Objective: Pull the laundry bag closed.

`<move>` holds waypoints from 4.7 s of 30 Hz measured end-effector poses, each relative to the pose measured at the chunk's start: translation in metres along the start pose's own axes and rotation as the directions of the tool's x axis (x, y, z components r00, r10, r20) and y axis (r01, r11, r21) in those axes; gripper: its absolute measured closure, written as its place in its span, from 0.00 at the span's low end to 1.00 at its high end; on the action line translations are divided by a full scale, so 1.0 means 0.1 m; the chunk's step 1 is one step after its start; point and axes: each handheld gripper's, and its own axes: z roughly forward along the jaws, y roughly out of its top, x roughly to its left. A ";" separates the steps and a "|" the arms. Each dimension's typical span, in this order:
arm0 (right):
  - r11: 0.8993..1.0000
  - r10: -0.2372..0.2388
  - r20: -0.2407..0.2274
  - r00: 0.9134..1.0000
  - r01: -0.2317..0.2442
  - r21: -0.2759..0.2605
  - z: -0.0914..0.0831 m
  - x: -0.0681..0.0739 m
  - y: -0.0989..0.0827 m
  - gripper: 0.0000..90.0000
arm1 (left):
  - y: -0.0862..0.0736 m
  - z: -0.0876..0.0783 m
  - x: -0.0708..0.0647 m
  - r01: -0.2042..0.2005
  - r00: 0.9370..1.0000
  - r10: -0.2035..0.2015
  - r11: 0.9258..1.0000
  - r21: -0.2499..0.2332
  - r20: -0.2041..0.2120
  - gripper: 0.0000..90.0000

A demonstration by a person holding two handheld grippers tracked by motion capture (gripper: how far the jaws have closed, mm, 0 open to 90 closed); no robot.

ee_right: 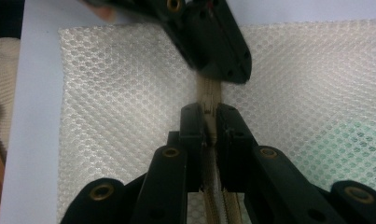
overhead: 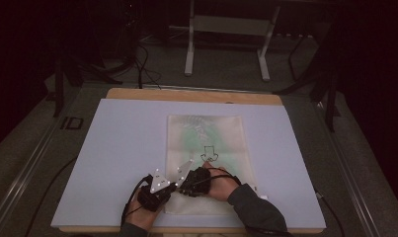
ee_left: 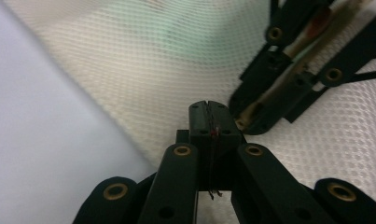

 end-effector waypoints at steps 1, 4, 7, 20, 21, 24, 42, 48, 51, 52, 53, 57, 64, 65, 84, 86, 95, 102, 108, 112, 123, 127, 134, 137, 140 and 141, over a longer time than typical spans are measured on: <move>1.000 -0.002 0.001 1.000 0.002 0.000 0.00 0.00 0.00 0.91 | 0.00 0.01 0.02 0.013 1.000 -0.013 1.000 0.008 0.009 0.99; 1.000 -0.005 -0.001 1.000 0.005 0.008 0.00 0.00 0.01 0.91 | -0.01 0.01 0.04 0.043 0.999 -0.043 0.999 0.013 0.017 0.99; 1.000 -0.015 -0.001 1.000 0.015 0.019 0.00 0.00 0.02 0.91 | -0.01 0.02 0.03 0.032 0.999 -0.033 0.999 0.013 0.012 0.99; 0.999 -0.016 -0.009 1.000 0.017 0.050 -0.04 0.00 0.04 0.91 | 0.00 0.02 0.03 0.035 0.999 -0.035 0.999 0.020 0.010 0.99; 0.998 -0.017 -0.009 1.000 0.018 0.052 -0.05 0.00 0.04 0.91 | 0.00 0.02 0.03 0.033 0.999 -0.033 0.999 0.021 0.010 0.99; 0.998 -0.020 -0.012 1.000 0.021 0.056 -0.05 -0.01 0.03 0.91 | 0.00 0.02 0.03 0.034 0.999 -0.034 0.999 0.020 0.010 0.99; 0.995 -0.025 -0.025 0.999 0.027 0.095 -0.13 -0.03 -0.06 0.91 | 0.00 0.02 0.04 0.042 0.999 -0.042 0.999 0.019 0.012 0.99; 0.995 -0.011 -0.028 1.000 0.014 0.099 -0.16 -0.04 -0.10 0.91 | 0.00 0.02 0.04 0.041 0.999 -0.041 0.999 0.020 0.011 0.99; 0.995 -0.013 -0.028 1.000 0.016 0.099 -0.17 -0.04 -0.12 0.91 | 0.00 0.02 0.04 0.041 0.999 -0.041 0.999 0.021 0.010 0.99; 0.995 -0.013 -0.027 1.000 0.015 0.100 -0.18 -0.04 -0.13 0.91 | 0.00 0.02 0.03 0.040 0.999 -0.041 0.999 0.021 0.009 0.99; 0.995 -0.014 -0.028 1.000 0.017 0.100 -0.18 -0.04 -0.13 0.91 | 0.00 0.02 0.03 0.042 0.999 -0.042 0.999 0.021 0.010 0.99; 0.995 -0.011 -0.027 1.000 0.013 0.098 -0.19 -0.04 -0.15 0.91 | 0.00 0.02 0.03 0.043 0.999 -0.044 0.999 0.022 0.009 0.99; 0.996 -0.002 -0.035 0.999 0.005 0.093 -0.21 -0.05 -0.19 0.91 | 0.00 0.02 0.04 0.046 0.999 -0.047 0.999 0.022 0.012 0.99; 0.996 0.000 -0.034 0.999 0.003 0.088 -0.21 -0.05 -0.19 0.91 | 0.00 0.02 0.04 0.047 0.999 -0.047 0.999 0.022 0.013 0.99; 0.996 0.014 -0.035 0.999 -0.011 0.093 -0.26 -0.06 -0.27 0.91 | -0.01 0.01 0.04 0.047 0.999 -0.047 0.999 0.022 0.007 0.99; 0.996 0.013 -0.034 0.999 -0.010 0.091 -0.26 -0.06 -0.27 0.91 | -0.01 0.01 0.04 0.047 0.999 -0.048 0.999 0.023 0.008 0.99; 0.995 0.019 -0.030 0.999 -0.016 0.099 -0.30 -0.05 -0.32 0.91 | -0.01 0.01 0.04 0.046 0.999 -0.047 0.999 0.022 0.006 0.99; 0.995 0.023 -0.026 0.999 -0.021 0.096 -0.33 -0.06 -0.37 0.91 | -0.01 0.01 0.03 0.041 0.999 -0.041 0.999 0.023 0.000 0.99; 0.994 0.021 -0.024 1.000 -0.018 0.109 -0.34 -0.05 -0.37 0.91 | -0.01 0.01 0.03 0.043 0.999 -0.043 0.999 0.022 0.002 0.99; 0.994 0.018 -0.025 1.000 -0.015 0.112 -0.35 -0.05 -0.37 0.91 | -0.01 0.01 0.03 0.043 0.999 -0.044 0.999 0.023 0.003 0.99; 0.994 0.035 -0.027 0.999 -0.032 0.109 -0.40 -0.06 -0.46 0.91 | -0.01 0.01 0.03 0.043 0.999 -0.043 0.999 0.022 0.001 0.99; 0.994 0.039 -0.024 0.999 -0.036 0.106 -0.42 -0.06 -0.48 0.91 | -0.01 0.01 0.03 0.044 0.999 -0.044 0.999 0.022 0.002 0.99; 0.993 0.048 -0.023 0.999 -0.046 0.106 -0.44 -0.06 -0.52 0.91 | -0.01 0.01 0.03 0.044 0.999 -0.044 0.999 0.022 0.001 0.99; 0.993 0.047 -0.020 0.999 -0.044 0.109 -0.45 -0.06 -0.53 0.91 | -0.01 0.01 0.03 0.044 0.999 -0.044 0.999 0.023 0.002 0.99; 0.993 0.053 -0.018 0.998 -0.051 0.110 -0.46 -0.06 -0.55 0.91 | -0.01 0.01 0.03 0.043 0.999 -0.043 0.999 0.022 0.002 0.99; 0.993 0.053 -0.018 0.998 -0.051 0.110 -0.46 -0.06 -0.55 0.91 | -0.01 0.01 0.03 0.043 0.999 -0.043 0.999 0.022 0.002 0.99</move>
